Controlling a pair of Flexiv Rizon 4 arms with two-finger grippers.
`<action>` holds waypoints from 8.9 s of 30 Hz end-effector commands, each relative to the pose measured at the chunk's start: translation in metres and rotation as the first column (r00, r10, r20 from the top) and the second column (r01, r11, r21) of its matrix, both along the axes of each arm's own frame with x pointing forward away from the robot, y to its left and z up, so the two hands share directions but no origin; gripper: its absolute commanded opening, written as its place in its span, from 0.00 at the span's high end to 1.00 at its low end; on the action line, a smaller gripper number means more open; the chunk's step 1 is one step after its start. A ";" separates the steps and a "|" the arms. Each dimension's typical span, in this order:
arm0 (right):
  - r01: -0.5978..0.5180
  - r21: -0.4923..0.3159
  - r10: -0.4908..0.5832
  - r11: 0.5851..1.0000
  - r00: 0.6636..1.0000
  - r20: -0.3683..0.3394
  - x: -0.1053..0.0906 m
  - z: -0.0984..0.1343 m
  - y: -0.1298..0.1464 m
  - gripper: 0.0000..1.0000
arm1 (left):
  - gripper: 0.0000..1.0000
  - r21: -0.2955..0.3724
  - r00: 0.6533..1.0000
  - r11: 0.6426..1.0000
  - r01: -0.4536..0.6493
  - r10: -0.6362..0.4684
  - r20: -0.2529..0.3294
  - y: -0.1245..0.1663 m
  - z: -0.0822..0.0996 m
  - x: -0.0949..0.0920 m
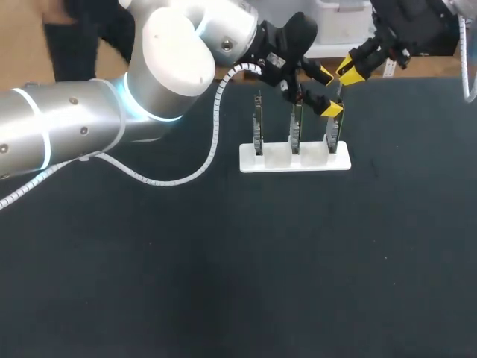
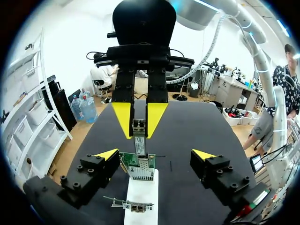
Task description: Pick up the optical module with the left hand, and insert it into the network port with the right hand.
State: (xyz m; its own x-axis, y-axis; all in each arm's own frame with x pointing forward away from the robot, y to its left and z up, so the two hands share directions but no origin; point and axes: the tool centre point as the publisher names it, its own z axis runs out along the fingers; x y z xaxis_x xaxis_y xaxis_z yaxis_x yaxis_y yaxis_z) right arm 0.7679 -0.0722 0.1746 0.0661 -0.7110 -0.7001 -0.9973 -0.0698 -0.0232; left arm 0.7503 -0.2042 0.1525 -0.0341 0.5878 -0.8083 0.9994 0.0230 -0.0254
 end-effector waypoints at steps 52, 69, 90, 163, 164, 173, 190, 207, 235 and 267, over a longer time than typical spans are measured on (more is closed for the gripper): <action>0.002 -0.040 -0.001 0.999 1.000 0.012 -0.008 -0.006 0.000 1.00 | 0.00 0.006 1.000 1.000 0.001 -0.001 -0.003 -0.001 0.001 0.002; 0.022 -0.038 -0.022 0.999 1.000 0.003 -0.010 -0.011 -0.001 1.00 | 0.00 0.006 1.000 1.000 0.001 -0.001 -0.003 -0.001 0.001 0.002; 0.020 -0.038 -0.020 0.999 1.000 -0.009 -0.004 -0.020 -0.003 1.00 | 0.00 0.006 1.000 1.000 0.001 -0.001 -0.003 -0.001 0.001 0.002; -0.011 0.253 0.012 0.967 1.000 -0.003 -0.012 -0.004 -0.026 1.00 | 0.00 0.006 1.000 1.000 0.001 -0.001 -0.003 -0.001 0.001 0.002; -0.011 0.251 0.012 0.968 1.000 -0.004 -0.012 -0.004 -0.025 1.00 | 0.00 0.006 1.000 1.000 0.001 -0.001 -0.003 -0.001 0.001 0.002; -0.023 0.246 0.026 0.969 1.000 -0.009 -0.016 -0.008 -0.013 1.00 | 0.00 0.006 1.000 1.000 0.001 -0.001 -0.003 -0.001 0.001 0.002; -0.056 0.209 0.058 0.976 0.998 -0.006 -0.004 -0.014 -0.005 1.00 | 0.00 0.006 1.000 1.000 0.001 -0.001 -0.003 -0.001 0.001 0.002; -0.077 0.208 0.084 0.975 0.996 -0.022 0.001 -0.020 0.001 1.00 | 0.00 0.006 1.000 1.000 0.001 -0.001 -0.003 -0.001 0.001 0.002; -0.059 0.206 0.069 0.977 0.997 -0.044 0.005 -0.028 0.002 1.00 | 0.00 0.006 1.000 1.000 0.001 -0.001 -0.003 -0.001 0.001 0.002; -0.062 0.199 0.074 0.978 0.996 -0.054 0.004 -0.030 0.003 1.00 | 0.00 0.006 1.000 1.000 0.001 -0.001 -0.003 -0.001 0.001 0.002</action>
State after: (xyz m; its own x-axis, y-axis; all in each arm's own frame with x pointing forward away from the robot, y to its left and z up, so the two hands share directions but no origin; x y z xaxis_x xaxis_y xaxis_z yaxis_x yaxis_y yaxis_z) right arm 0.7696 -0.0693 0.1456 0.0630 -0.5534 -0.8306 -0.9908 -0.1347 0.0146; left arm 0.7504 -0.2042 0.1525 -0.0339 0.5878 -0.8083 0.9994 0.0229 -0.0253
